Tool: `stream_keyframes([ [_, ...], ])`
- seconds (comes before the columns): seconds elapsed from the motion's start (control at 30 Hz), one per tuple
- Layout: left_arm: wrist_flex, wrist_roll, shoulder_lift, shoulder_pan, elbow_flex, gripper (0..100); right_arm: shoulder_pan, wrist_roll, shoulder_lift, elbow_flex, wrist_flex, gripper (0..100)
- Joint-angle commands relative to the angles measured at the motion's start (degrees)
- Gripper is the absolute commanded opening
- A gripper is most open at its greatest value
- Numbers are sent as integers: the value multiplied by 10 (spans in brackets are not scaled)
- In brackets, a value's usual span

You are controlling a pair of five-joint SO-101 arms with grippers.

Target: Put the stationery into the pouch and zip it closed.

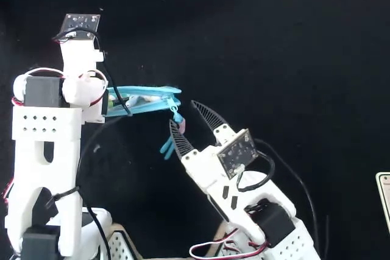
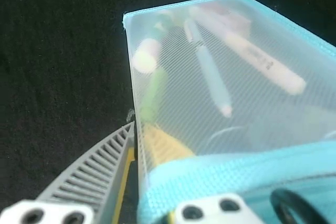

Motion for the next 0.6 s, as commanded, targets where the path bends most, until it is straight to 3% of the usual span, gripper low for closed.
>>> stream_keyframes([
  [0.0,2,-4,3,6,6,30,-2,-1,-1,-29,-20,173],
  [0.57,2,-4,3,6,6,30,-4,25,-1,-44,15,173],
])
